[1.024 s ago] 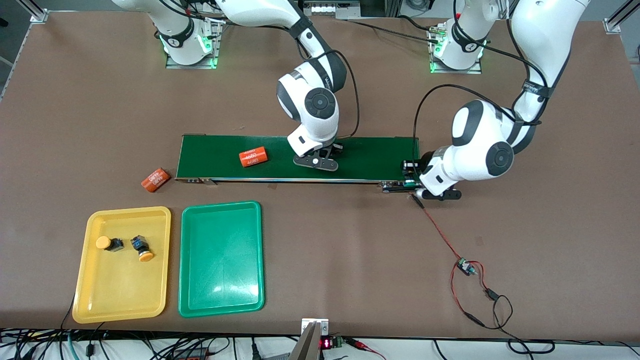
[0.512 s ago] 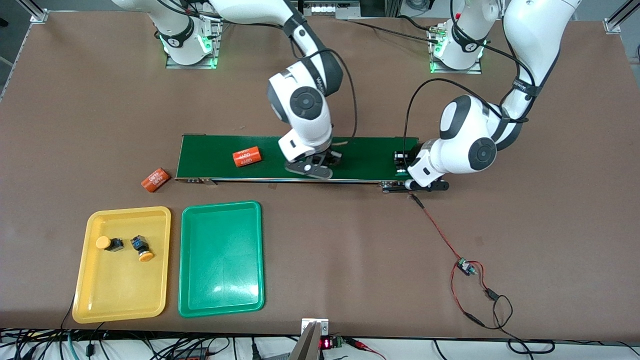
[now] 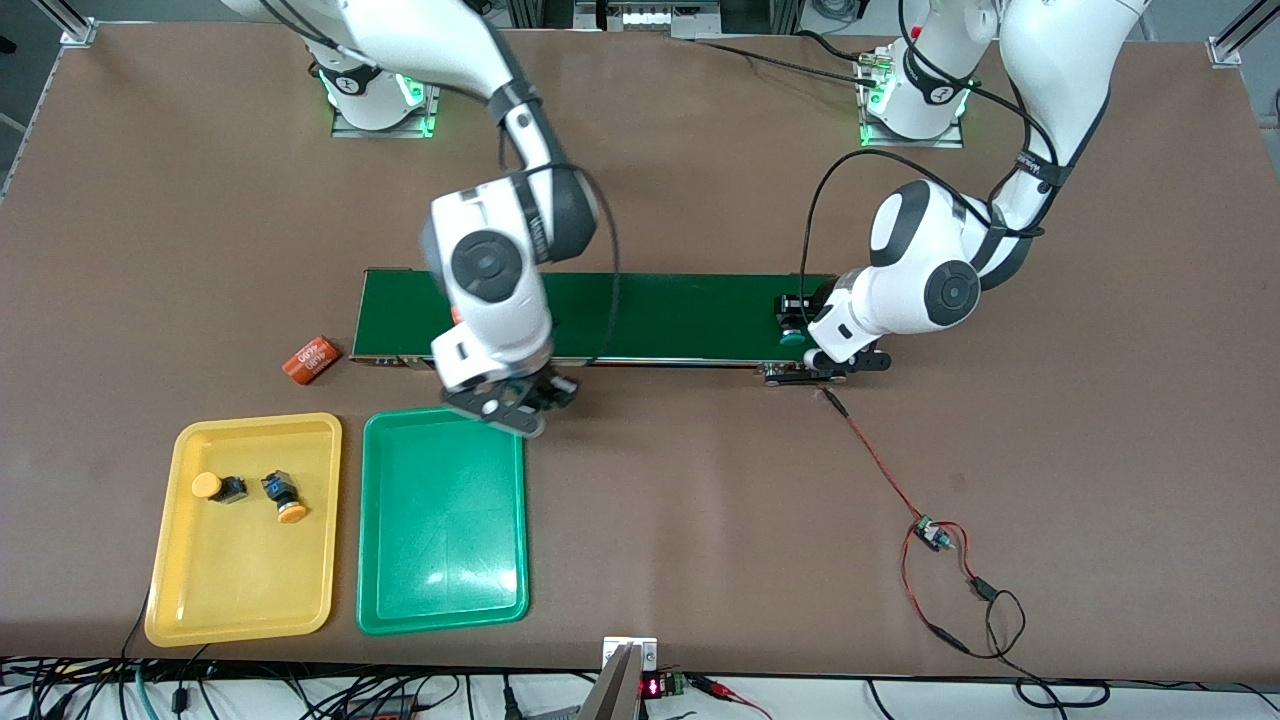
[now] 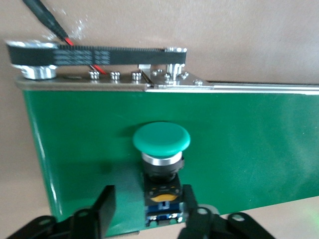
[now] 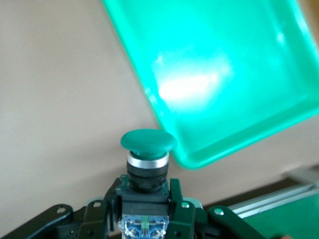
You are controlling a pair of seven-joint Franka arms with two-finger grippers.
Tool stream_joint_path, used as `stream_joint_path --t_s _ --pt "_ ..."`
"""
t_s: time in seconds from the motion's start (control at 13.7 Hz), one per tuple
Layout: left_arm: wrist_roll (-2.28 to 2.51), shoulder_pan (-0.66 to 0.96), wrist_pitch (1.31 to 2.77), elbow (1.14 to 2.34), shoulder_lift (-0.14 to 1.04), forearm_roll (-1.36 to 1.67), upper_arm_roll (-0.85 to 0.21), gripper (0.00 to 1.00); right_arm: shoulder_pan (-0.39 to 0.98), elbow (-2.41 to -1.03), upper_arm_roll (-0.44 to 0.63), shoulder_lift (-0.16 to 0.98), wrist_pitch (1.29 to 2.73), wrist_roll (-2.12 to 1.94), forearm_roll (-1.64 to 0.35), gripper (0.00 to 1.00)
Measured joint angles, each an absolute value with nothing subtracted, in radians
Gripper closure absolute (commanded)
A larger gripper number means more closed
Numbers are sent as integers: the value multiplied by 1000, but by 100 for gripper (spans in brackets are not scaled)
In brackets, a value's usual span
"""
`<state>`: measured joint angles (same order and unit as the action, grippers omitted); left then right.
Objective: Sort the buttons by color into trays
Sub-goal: 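Drop the button into the green tray while the left gripper withdraws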
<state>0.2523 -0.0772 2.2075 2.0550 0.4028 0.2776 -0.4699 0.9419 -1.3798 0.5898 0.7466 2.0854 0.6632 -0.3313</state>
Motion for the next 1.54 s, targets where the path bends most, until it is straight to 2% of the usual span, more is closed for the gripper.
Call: stream_joint_path --t_s 0.22,0.44,0.59,0.95,1.17,1.24,1.32,1.54 --pt "254 -94 2149 2019 339 278 -468 0 828 -1380 589 752 2085 496 -330 100" --pt "254 -111 1938 1868 279 264 -412 0 738 -1380 587 770 2114 306 -330 100" --pt "251 -123 1806 1755 268 184 -359 0 695 -1380 579 780 2160 198 -330 100" --pt "236 -128 1719 1630 268 -50 -309 0 607 -1379 487 850 2187 1 -330 100" --pt "159 -123 1576 1489 264 -125 -294 0 579 -1357 442 898 2197 -19 -330 100" --pt "150 -118 1522 1450 260 -130 -293 0 579 -1344 439 910 2197 -19 -330 47" --pt "146 -108 1465 1413 257 -132 -293 0 579 -1331 436 920 2197 -19 -330 0" --pt "144 -70 1368 1333 255 -132 -292 0 575 -1318 436 930 2197 -14 -330 0"
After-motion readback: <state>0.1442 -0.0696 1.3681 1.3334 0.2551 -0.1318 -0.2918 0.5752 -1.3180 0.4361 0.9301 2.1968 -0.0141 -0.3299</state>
